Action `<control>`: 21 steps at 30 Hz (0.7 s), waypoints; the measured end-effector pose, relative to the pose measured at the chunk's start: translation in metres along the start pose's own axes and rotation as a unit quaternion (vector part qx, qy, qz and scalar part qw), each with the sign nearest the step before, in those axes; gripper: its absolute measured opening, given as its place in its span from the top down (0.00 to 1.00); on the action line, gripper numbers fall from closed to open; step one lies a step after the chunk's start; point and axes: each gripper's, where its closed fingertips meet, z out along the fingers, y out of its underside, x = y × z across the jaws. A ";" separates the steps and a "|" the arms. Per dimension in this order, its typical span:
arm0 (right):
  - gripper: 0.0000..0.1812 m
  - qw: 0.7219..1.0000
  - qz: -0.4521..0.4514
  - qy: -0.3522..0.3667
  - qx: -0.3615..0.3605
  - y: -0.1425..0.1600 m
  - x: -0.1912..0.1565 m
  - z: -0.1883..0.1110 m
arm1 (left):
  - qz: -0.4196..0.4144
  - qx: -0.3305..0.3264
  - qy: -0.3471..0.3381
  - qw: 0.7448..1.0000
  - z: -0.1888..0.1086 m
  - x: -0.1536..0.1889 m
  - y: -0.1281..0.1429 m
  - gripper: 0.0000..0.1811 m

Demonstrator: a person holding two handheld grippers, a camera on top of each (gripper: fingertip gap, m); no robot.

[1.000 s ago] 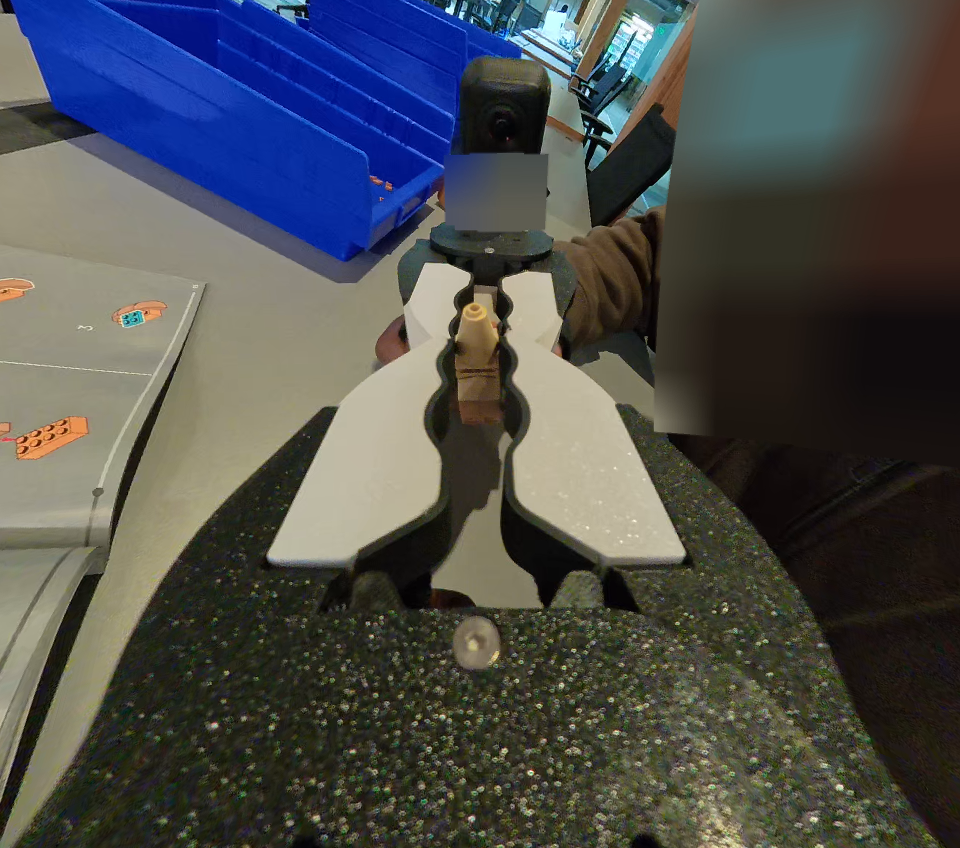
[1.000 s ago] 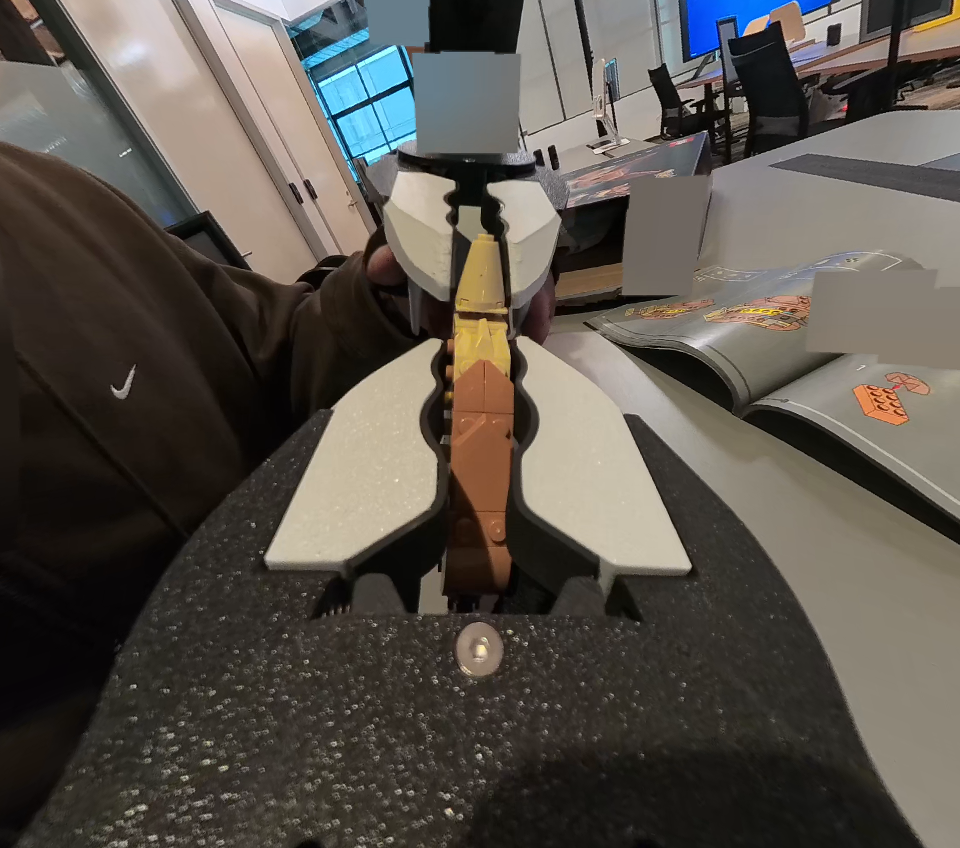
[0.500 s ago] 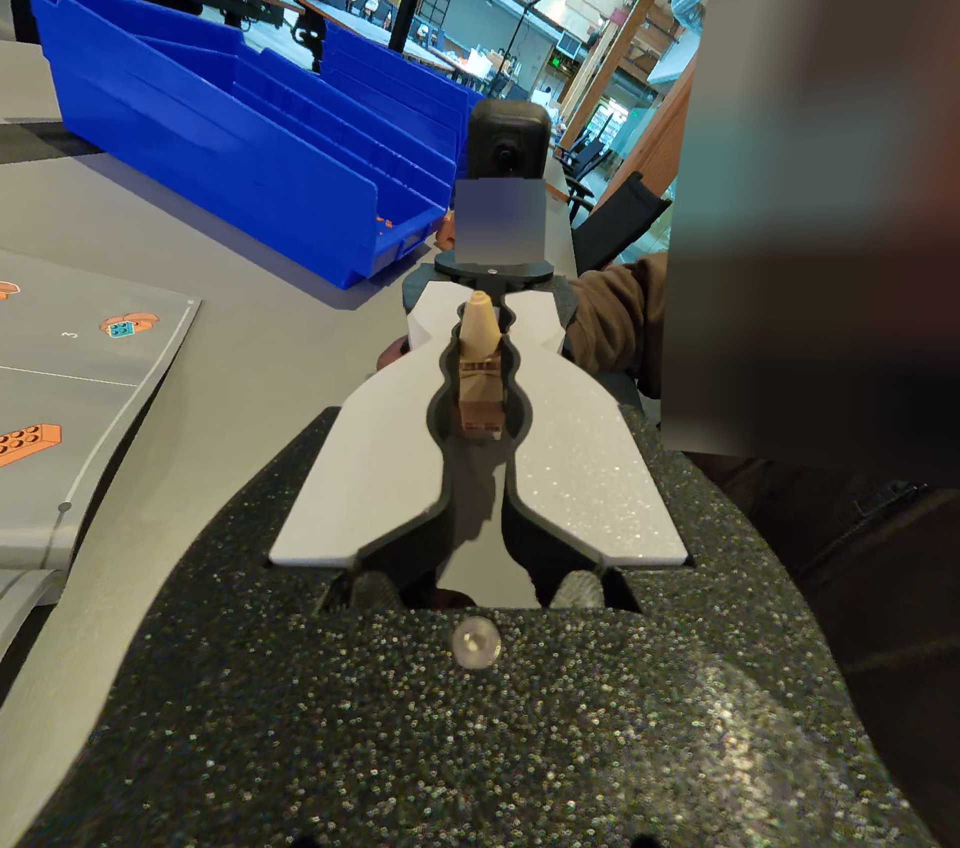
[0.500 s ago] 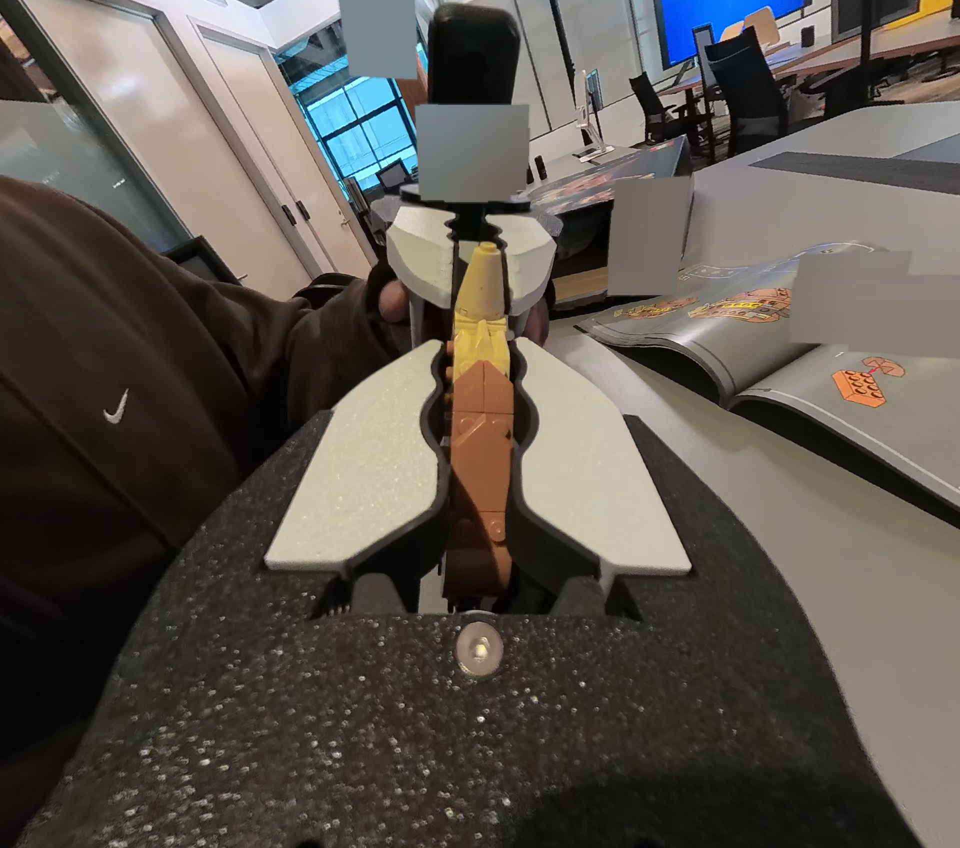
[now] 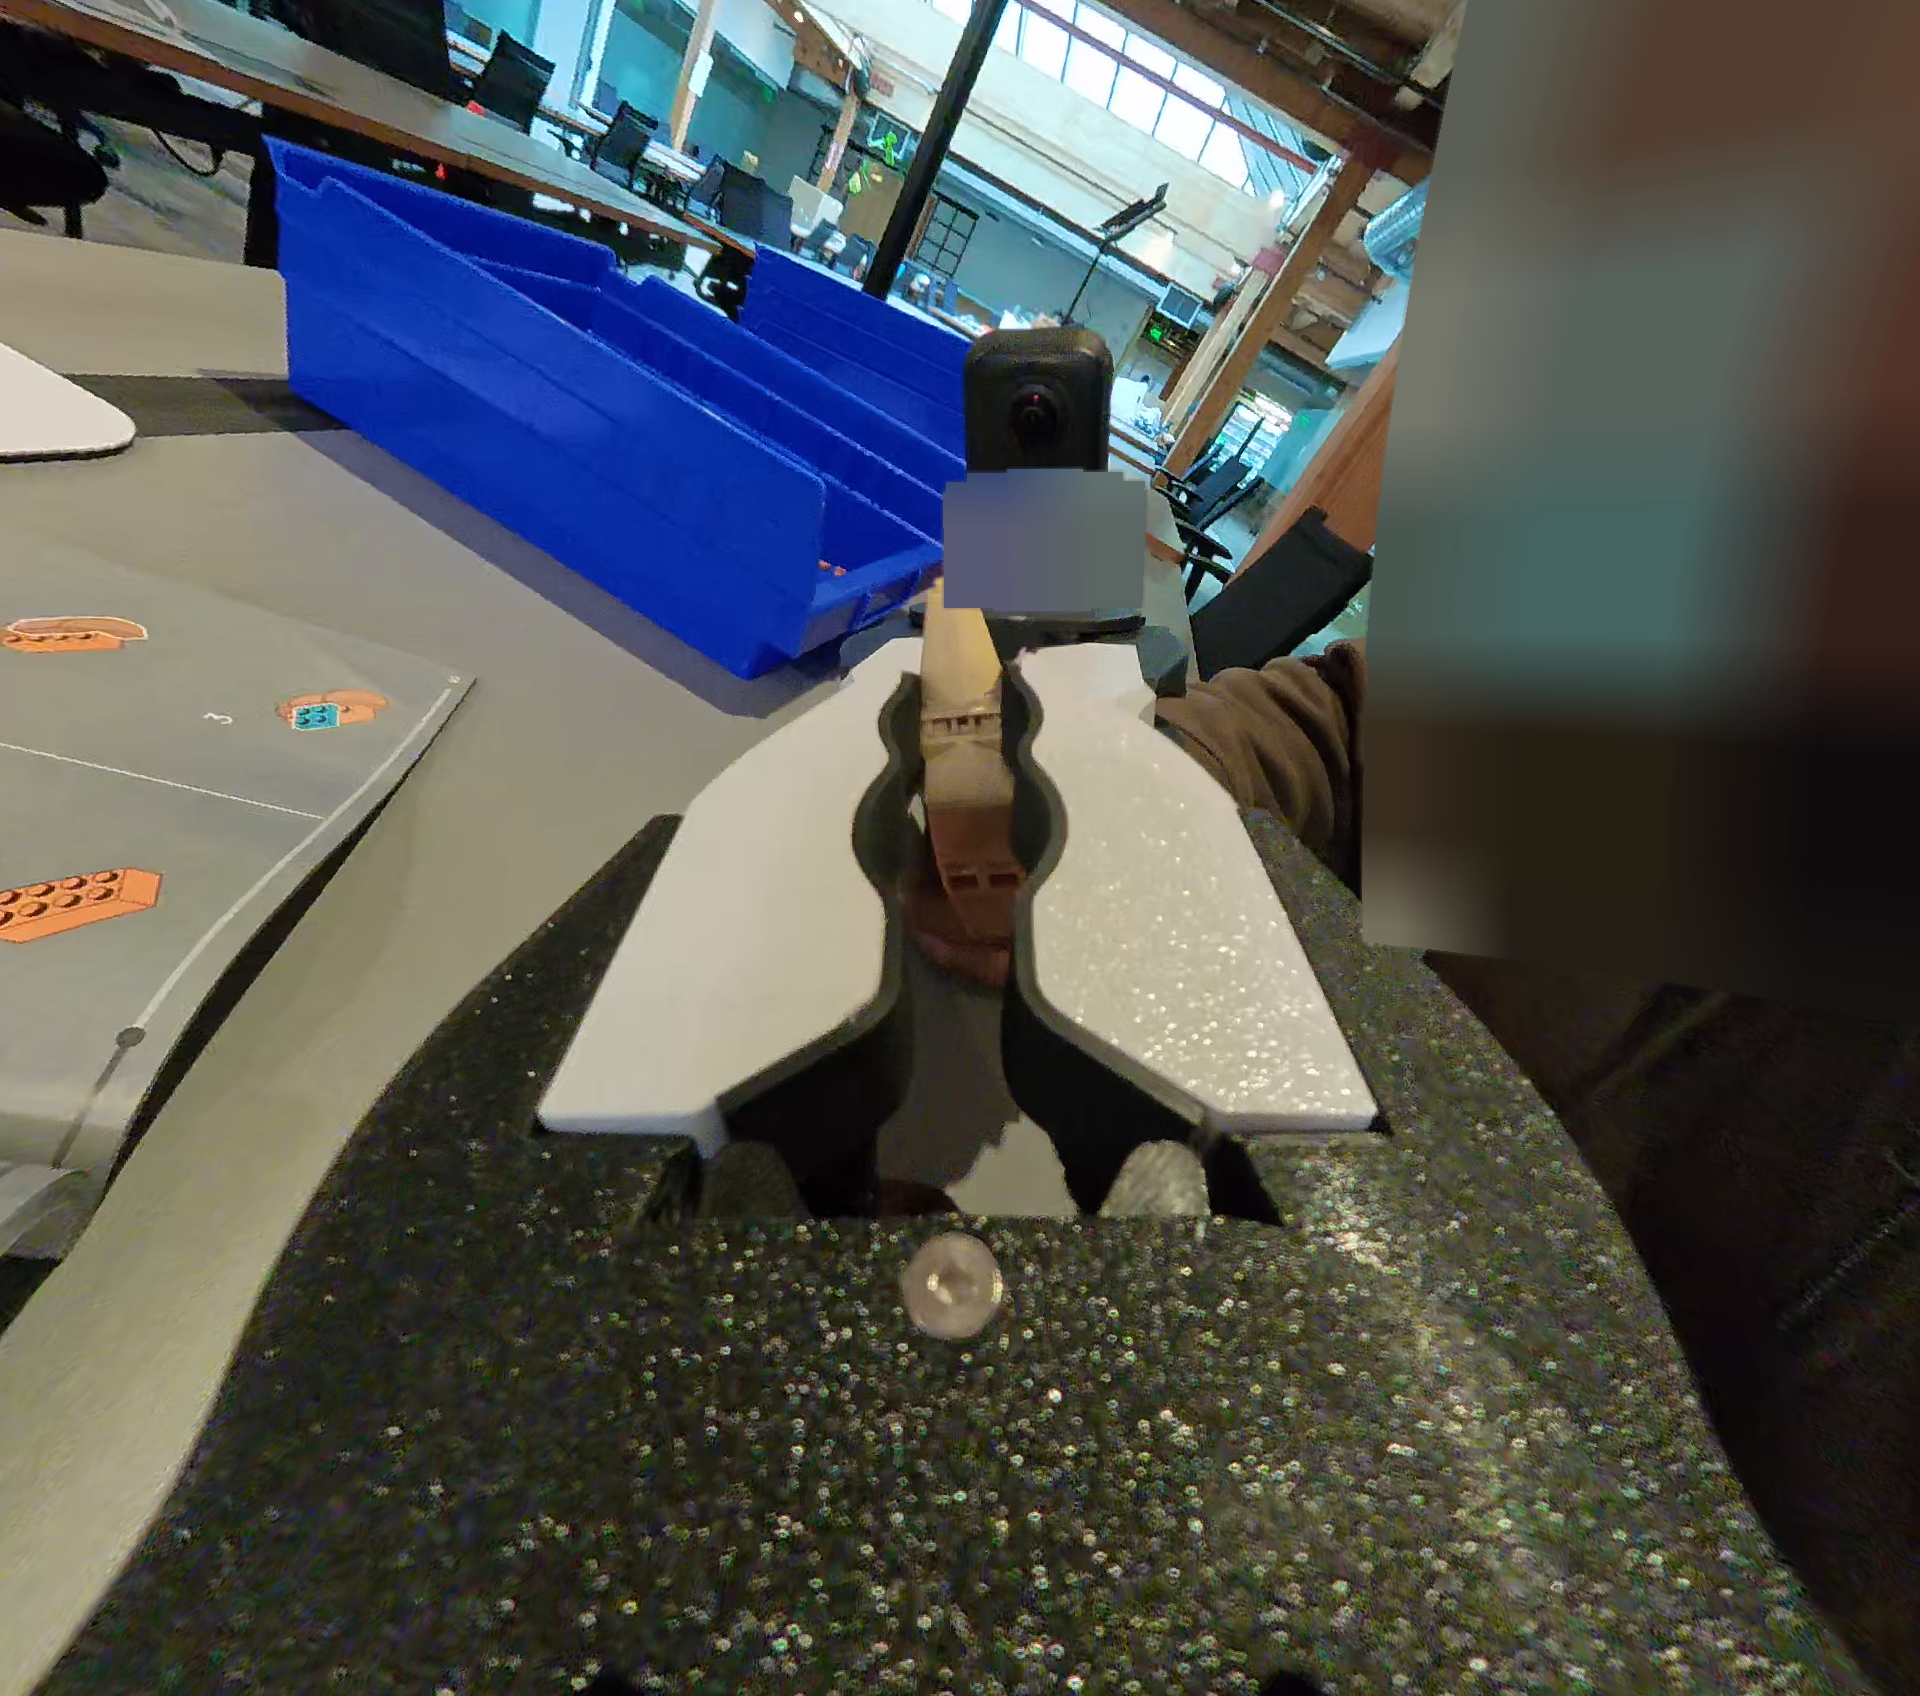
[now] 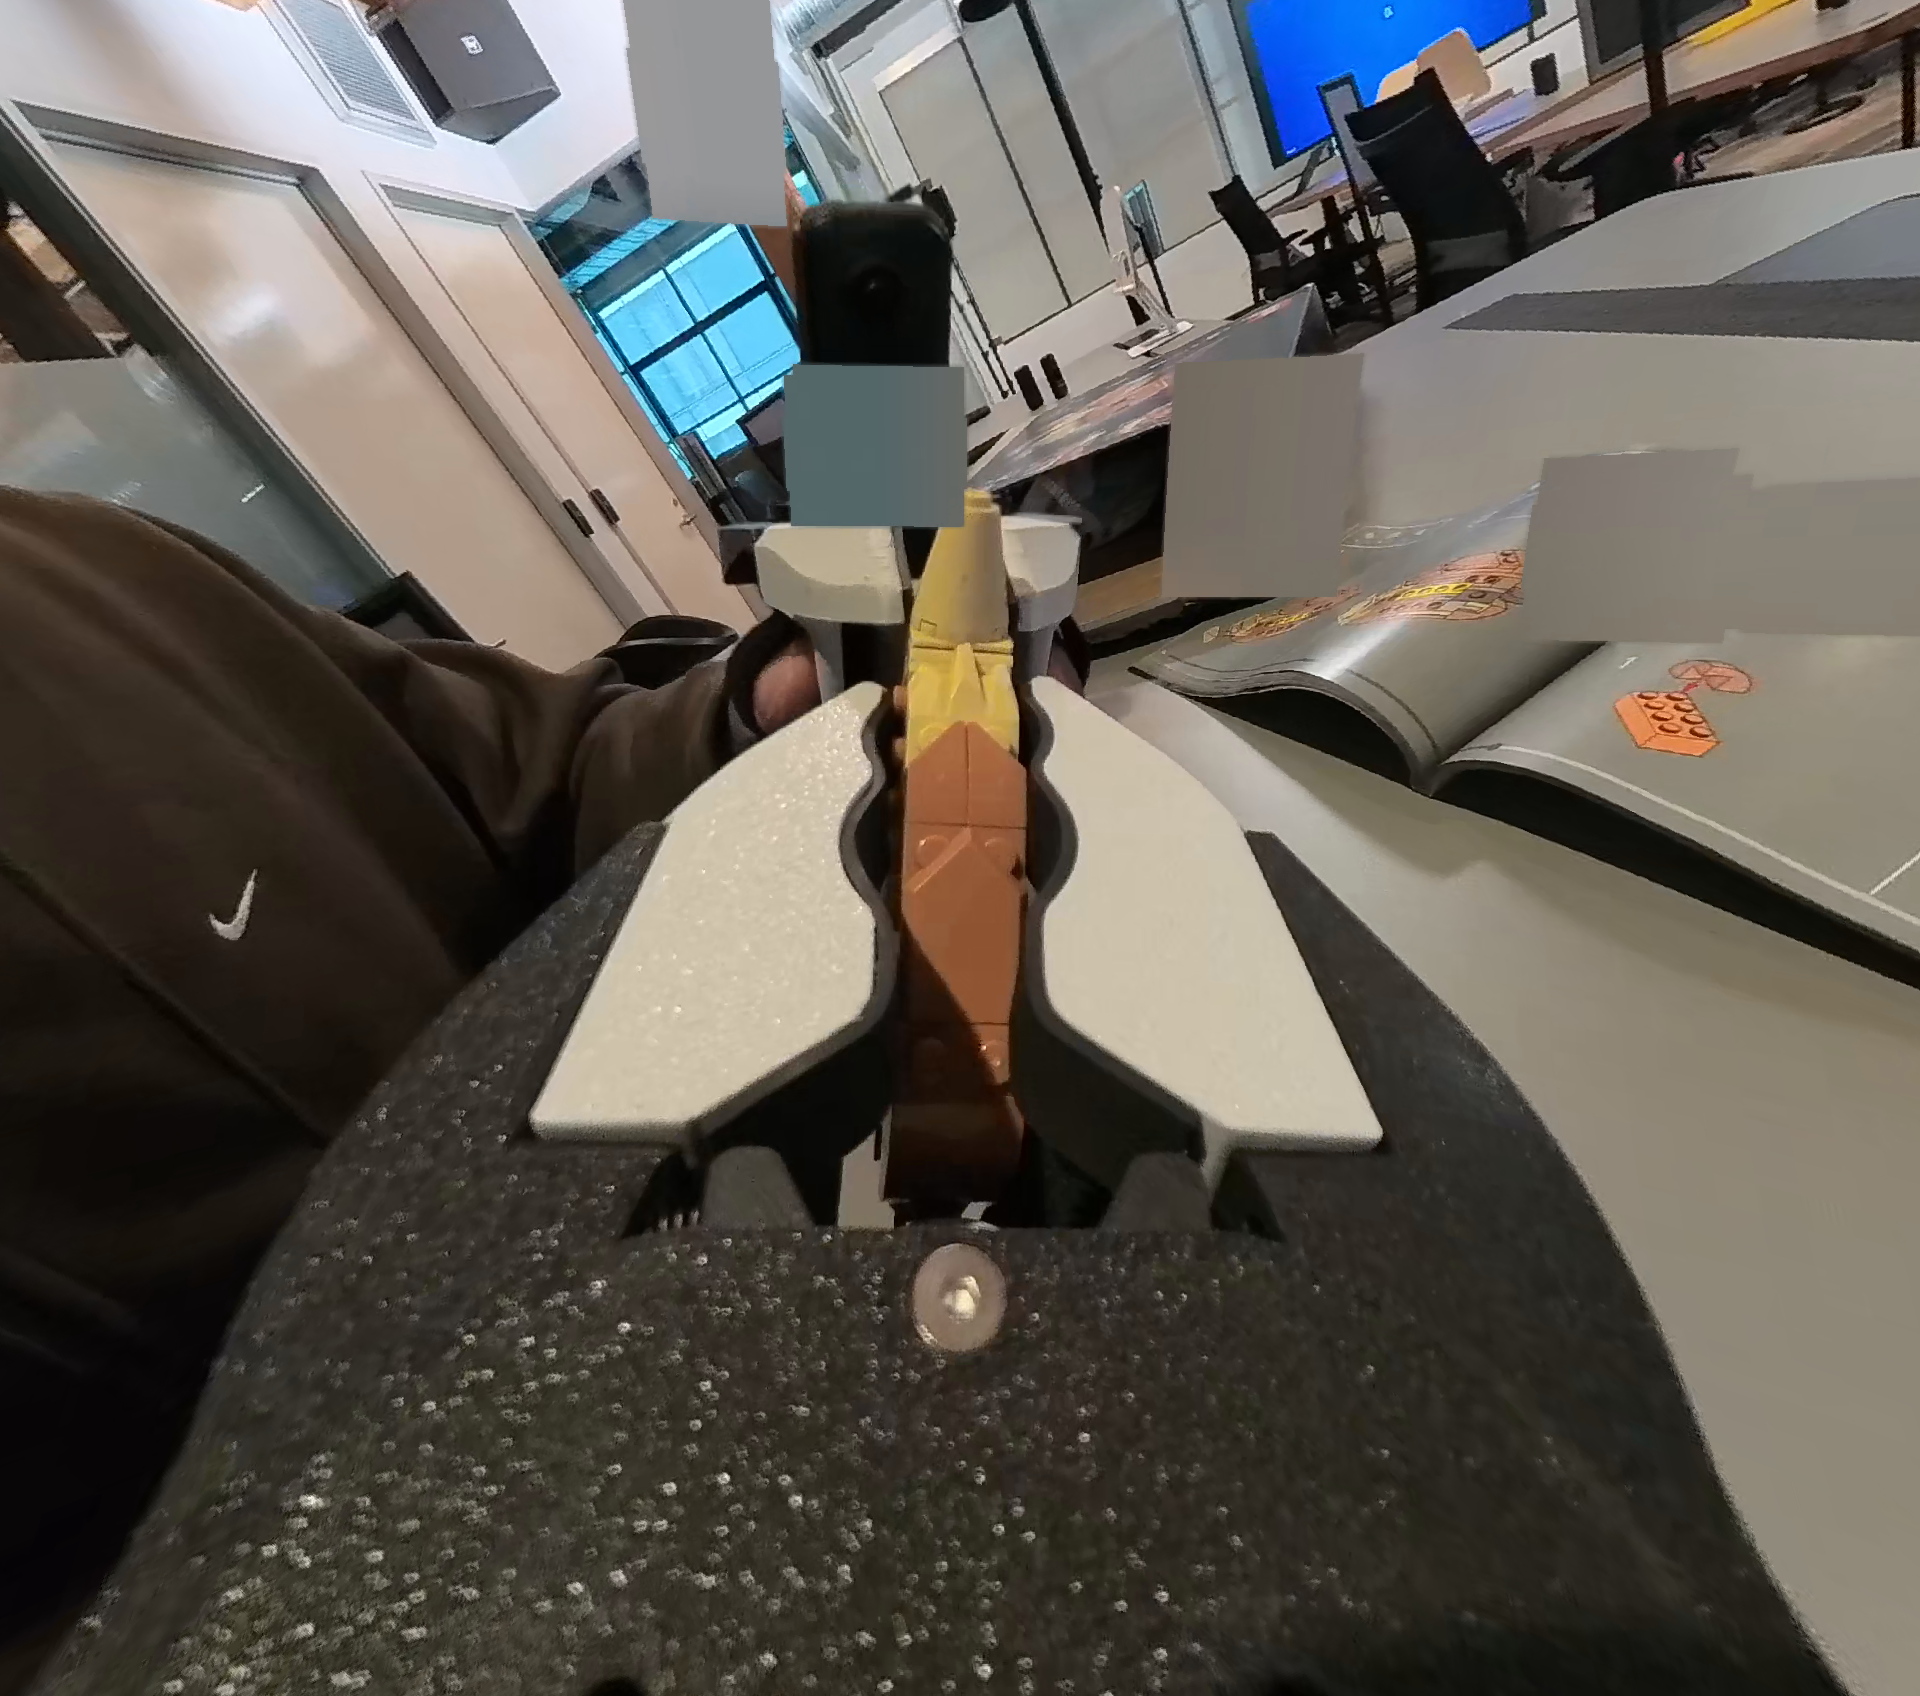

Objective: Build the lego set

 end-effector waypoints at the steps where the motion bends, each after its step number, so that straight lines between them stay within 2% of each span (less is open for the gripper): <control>1: 0.89 1.000 0.001 0.001 0.001 0.000 0.000 0.000 | 0.002 0.004 -0.003 1.000 0.000 0.000 0.000 0.91; 21: 0.89 0.999 -0.032 -0.012 0.012 -0.003 -0.007 0.001 | 0.004 0.002 0.034 0.999 -0.001 0.010 -0.007 0.90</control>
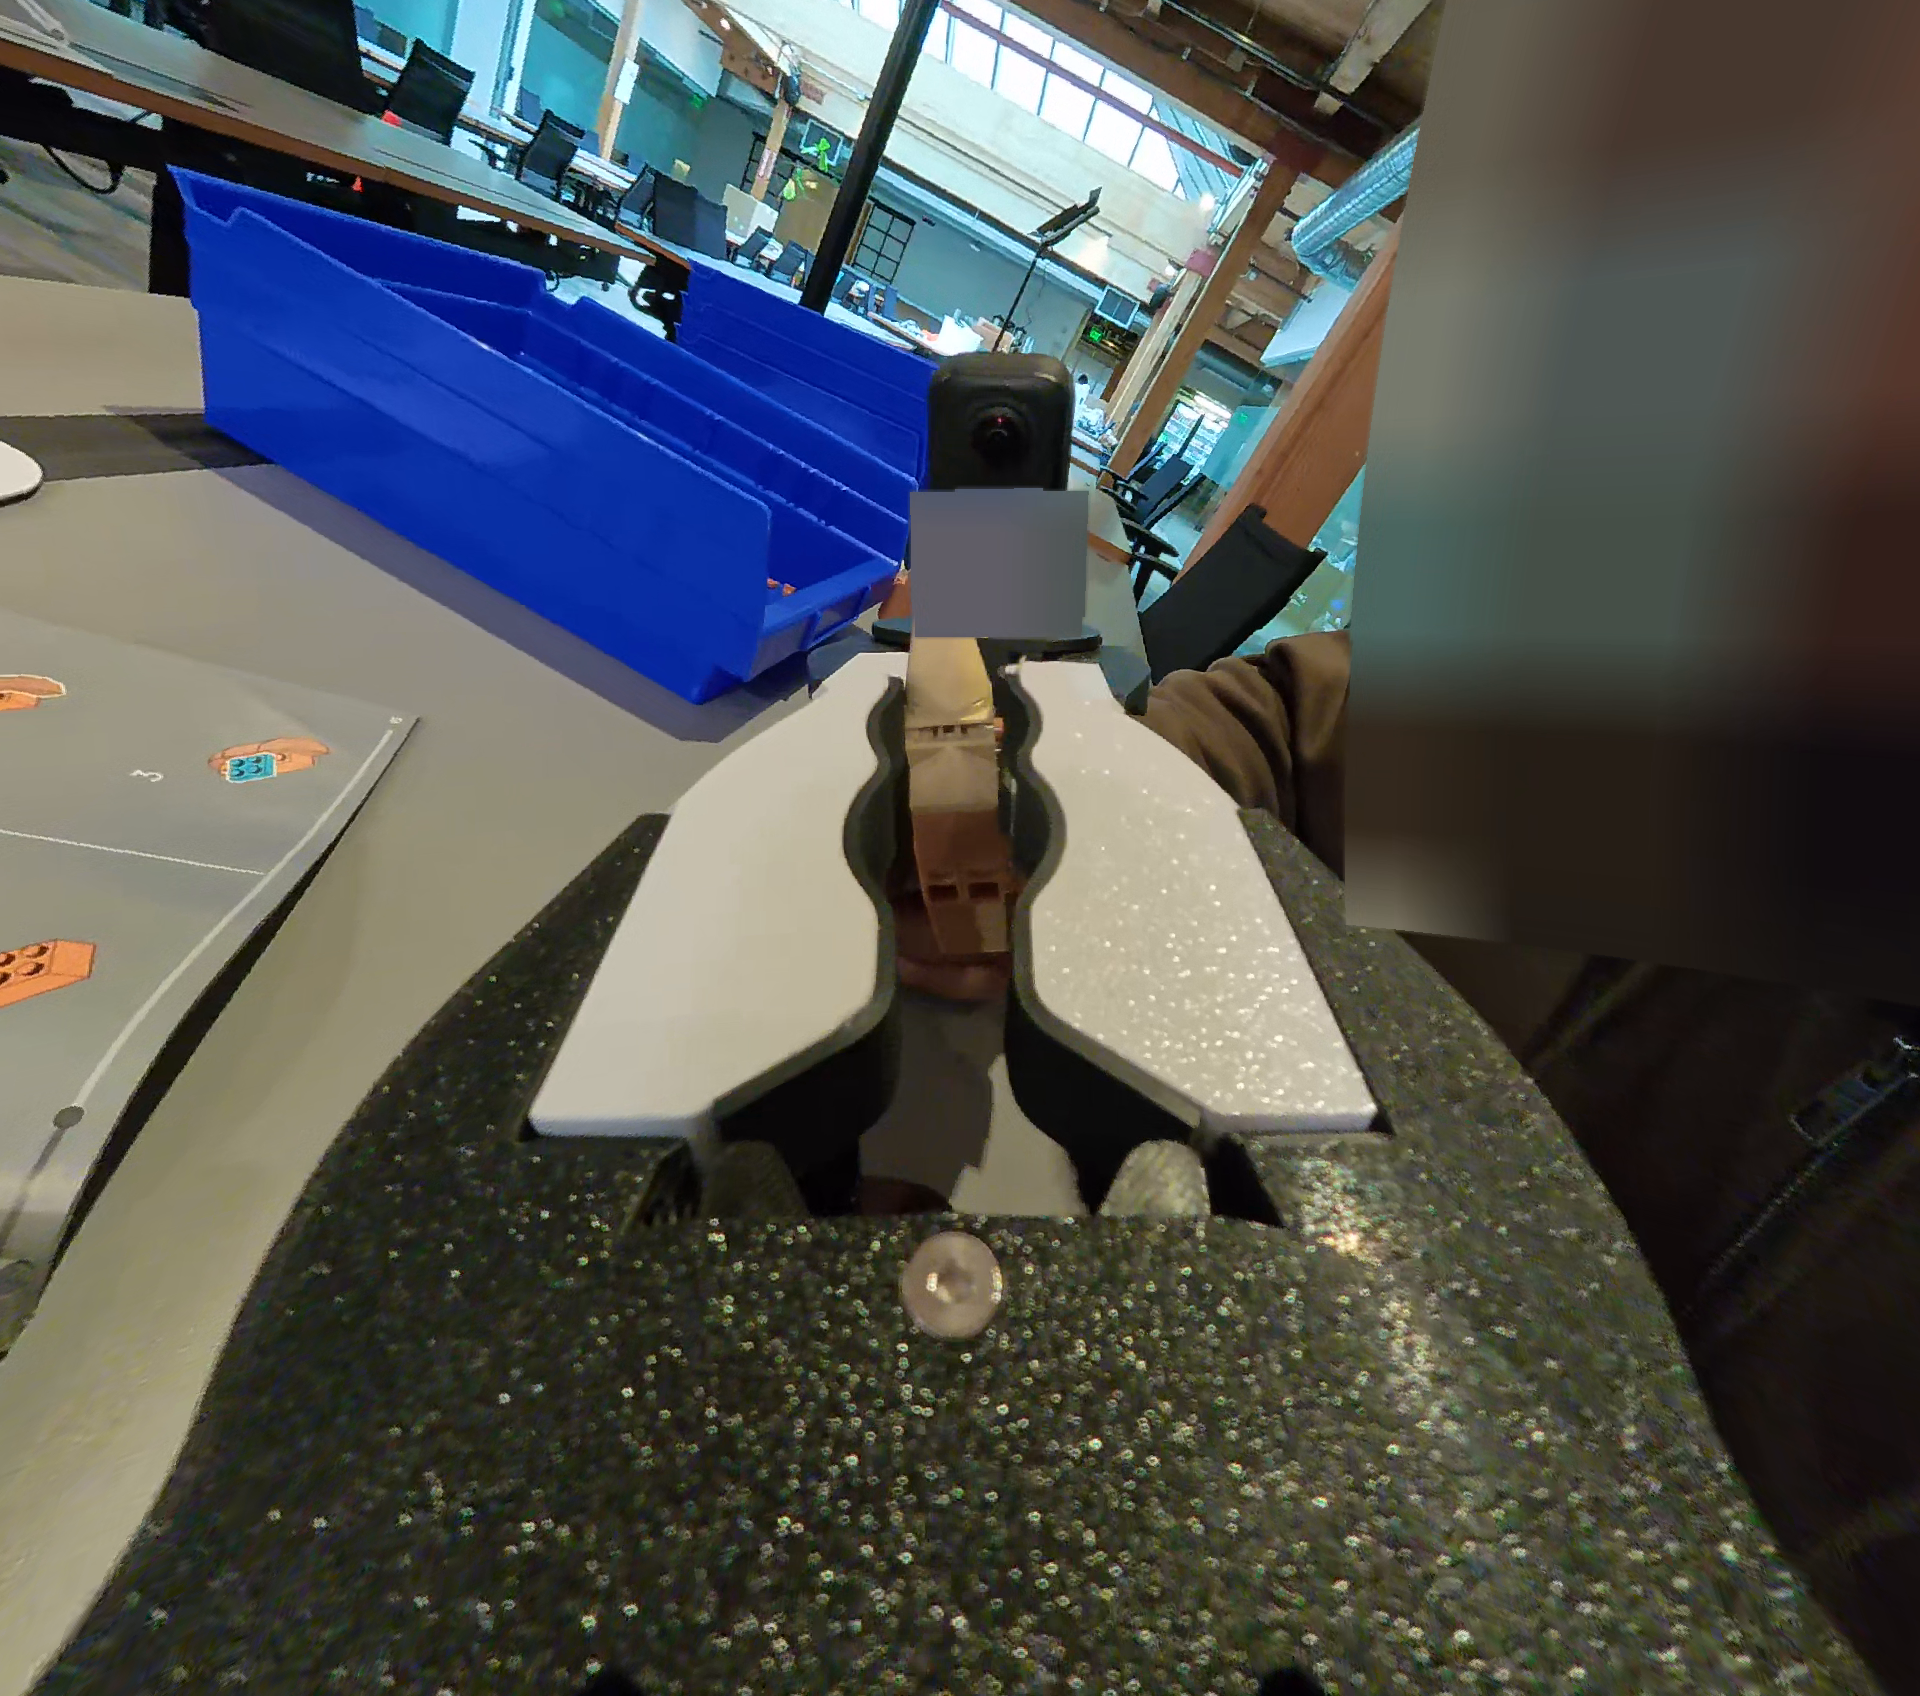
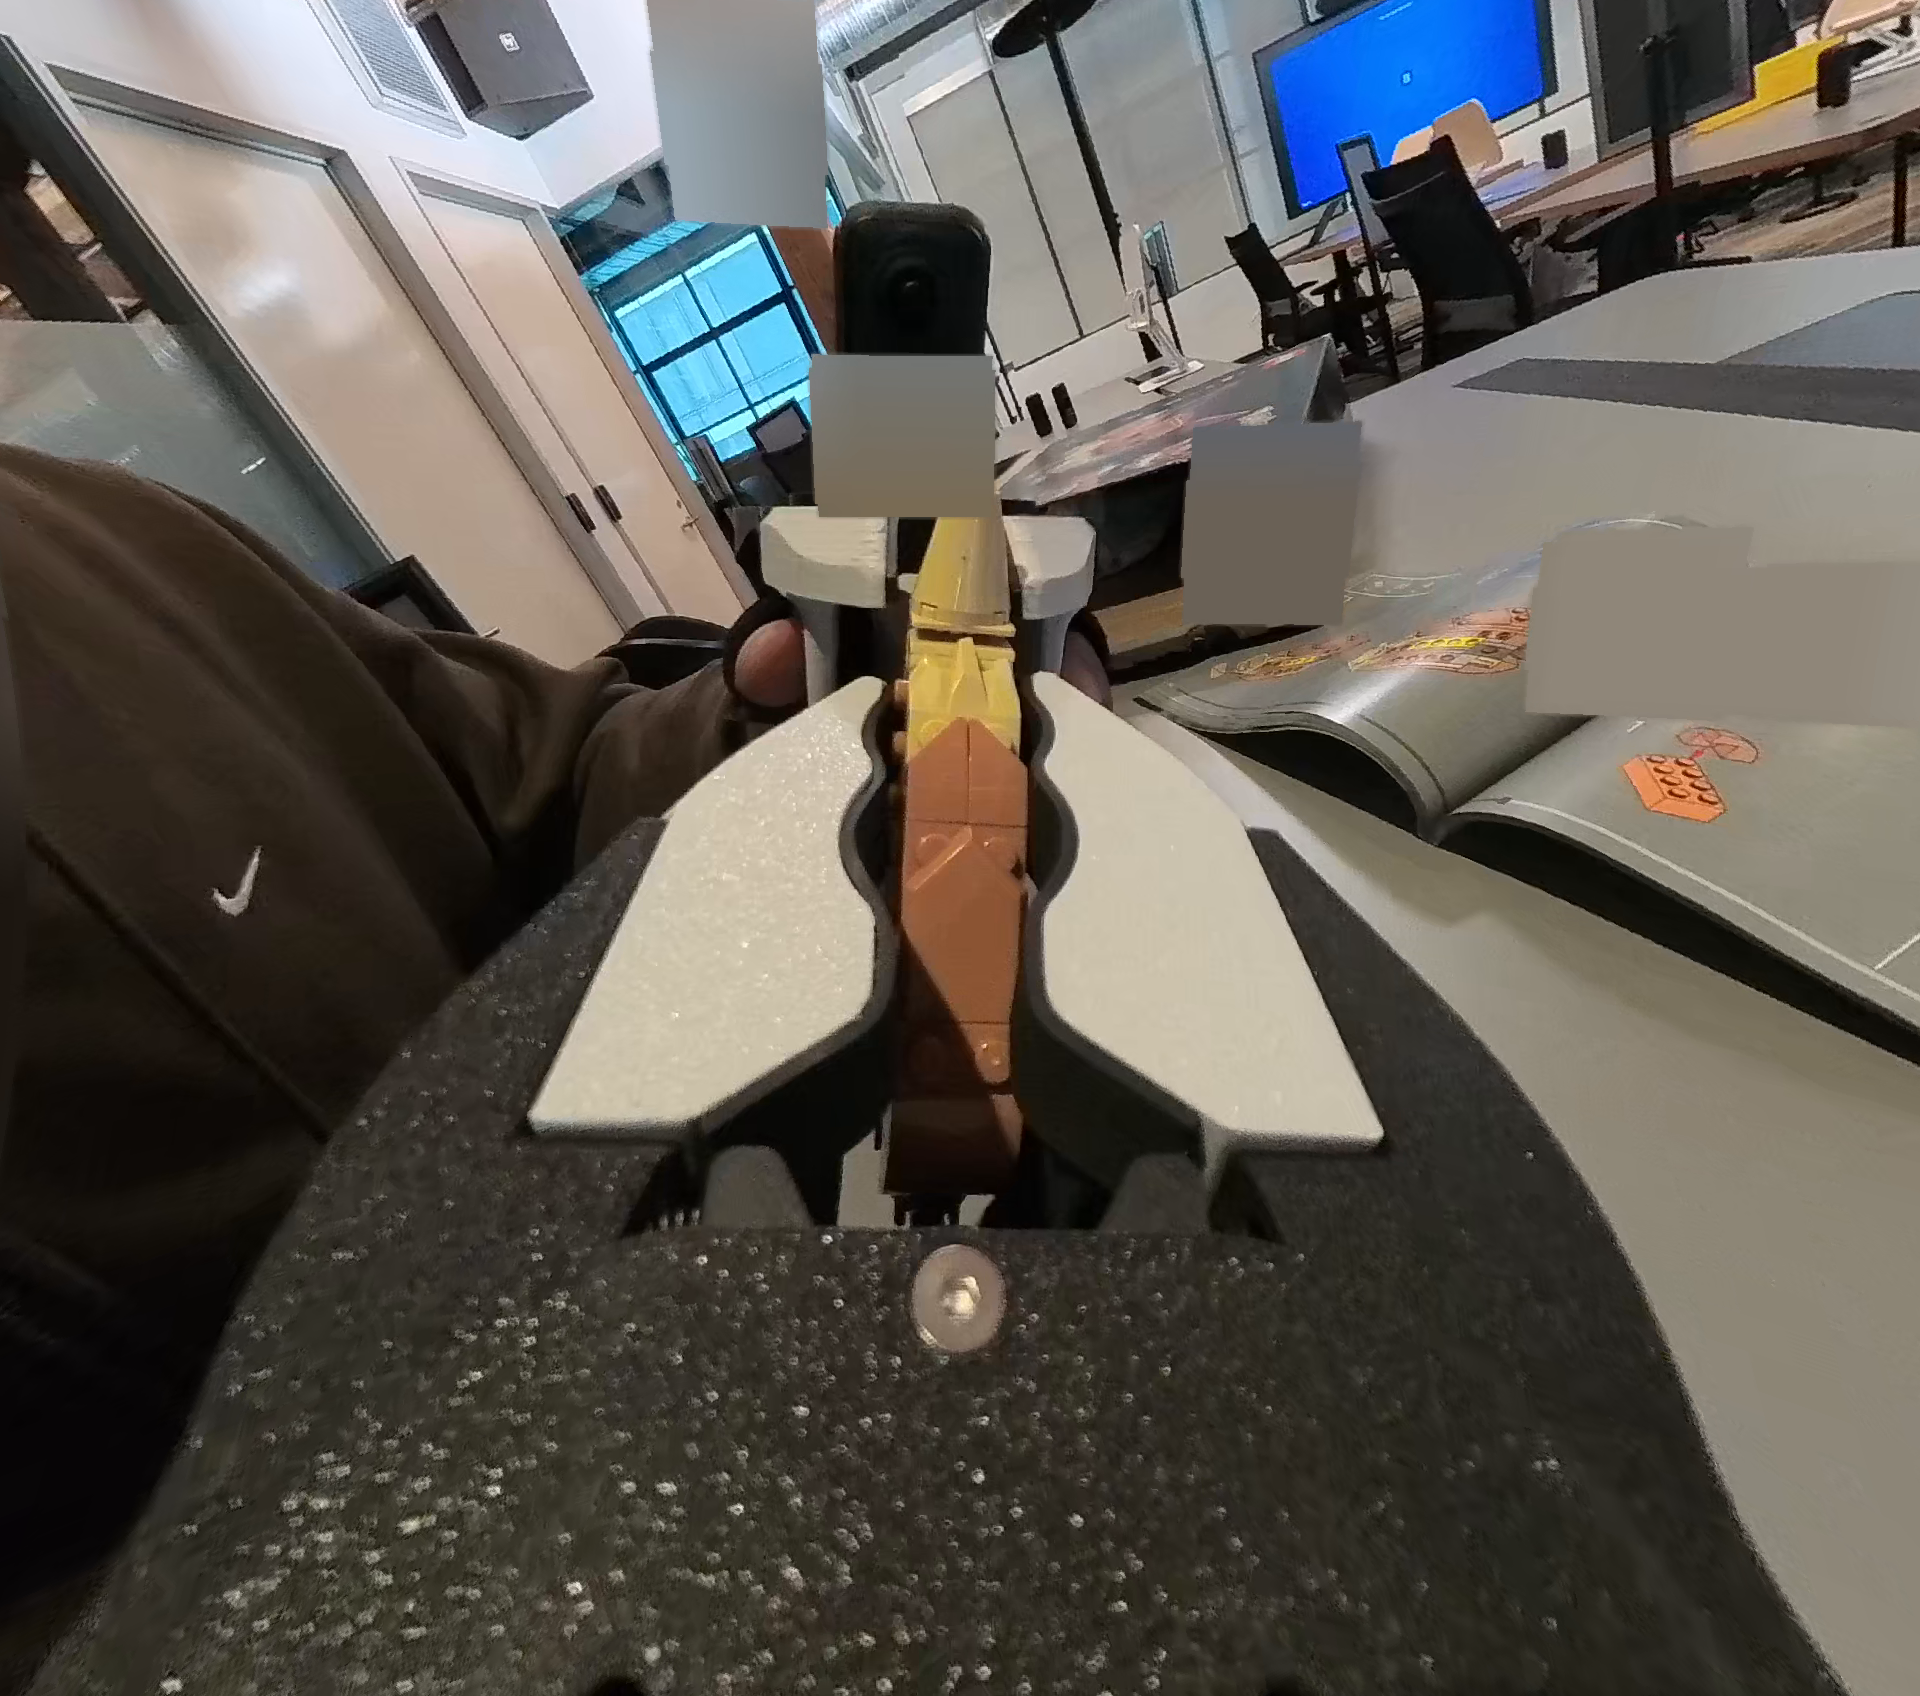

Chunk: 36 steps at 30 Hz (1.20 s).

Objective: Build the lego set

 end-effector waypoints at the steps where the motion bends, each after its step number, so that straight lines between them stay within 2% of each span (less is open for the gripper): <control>1: 0.89 1.000 -0.001 -0.002 0.001 0.000 -0.001 0.000 | 0.001 0.000 0.002 1.000 0.000 0.001 0.000 0.90; 8: 0.89 1.000 -0.003 -0.012 0.006 -0.001 -0.004 0.000 | 0.006 0.000 0.000 1.000 -0.002 0.002 -0.005 0.86; 19: 0.89 1.000 -0.003 -0.010 0.000 0.001 -0.003 0.001 | -0.008 -0.017 0.010 1.000 -0.004 0.001 0.000 0.92; 36: 0.89 1.000 0.002 0.001 0.003 0.000 -0.001 -0.002 | -0.019 0.023 0.005 1.000 -0.002 -0.001 0.003 0.92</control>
